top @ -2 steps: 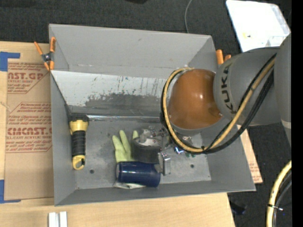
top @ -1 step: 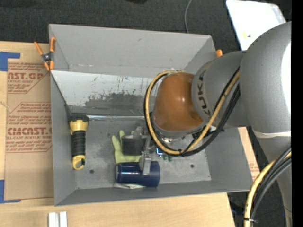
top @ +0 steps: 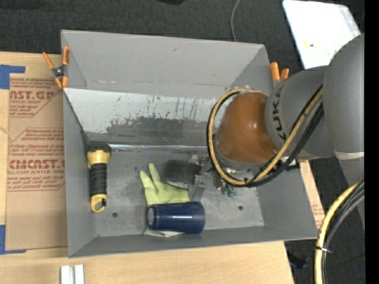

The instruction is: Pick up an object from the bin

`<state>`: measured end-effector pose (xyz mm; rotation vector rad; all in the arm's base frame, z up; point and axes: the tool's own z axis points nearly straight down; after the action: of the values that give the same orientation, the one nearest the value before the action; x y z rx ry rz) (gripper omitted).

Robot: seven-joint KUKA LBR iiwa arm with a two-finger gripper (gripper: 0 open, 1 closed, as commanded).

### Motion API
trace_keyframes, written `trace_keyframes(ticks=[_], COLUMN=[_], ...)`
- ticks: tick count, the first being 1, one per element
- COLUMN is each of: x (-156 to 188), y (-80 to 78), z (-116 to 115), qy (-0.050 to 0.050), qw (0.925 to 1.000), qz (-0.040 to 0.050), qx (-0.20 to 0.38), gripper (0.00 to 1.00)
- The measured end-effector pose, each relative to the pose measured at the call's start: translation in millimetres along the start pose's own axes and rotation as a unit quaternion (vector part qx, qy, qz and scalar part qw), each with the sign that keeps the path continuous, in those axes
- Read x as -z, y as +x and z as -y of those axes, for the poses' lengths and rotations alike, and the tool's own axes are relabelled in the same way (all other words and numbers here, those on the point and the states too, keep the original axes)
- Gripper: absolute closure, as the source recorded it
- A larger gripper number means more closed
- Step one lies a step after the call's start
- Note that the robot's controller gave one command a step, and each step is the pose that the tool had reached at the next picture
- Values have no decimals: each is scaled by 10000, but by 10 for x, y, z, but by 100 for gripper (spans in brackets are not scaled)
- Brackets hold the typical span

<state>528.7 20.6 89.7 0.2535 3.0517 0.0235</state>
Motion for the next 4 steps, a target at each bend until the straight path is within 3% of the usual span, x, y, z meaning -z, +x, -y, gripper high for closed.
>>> trace_keyframes(ticks=[1,2,3,4], x=[0,75,22,36], y=[0,81,76,130], z=[2,-163,-409,-247], qy=[1,49,62,3], qw=[10000,9999,9985,9989], qz=[1,-159,-187,-123], qx=[-1,12,-513,-452], gripper=[100,100,100,100])
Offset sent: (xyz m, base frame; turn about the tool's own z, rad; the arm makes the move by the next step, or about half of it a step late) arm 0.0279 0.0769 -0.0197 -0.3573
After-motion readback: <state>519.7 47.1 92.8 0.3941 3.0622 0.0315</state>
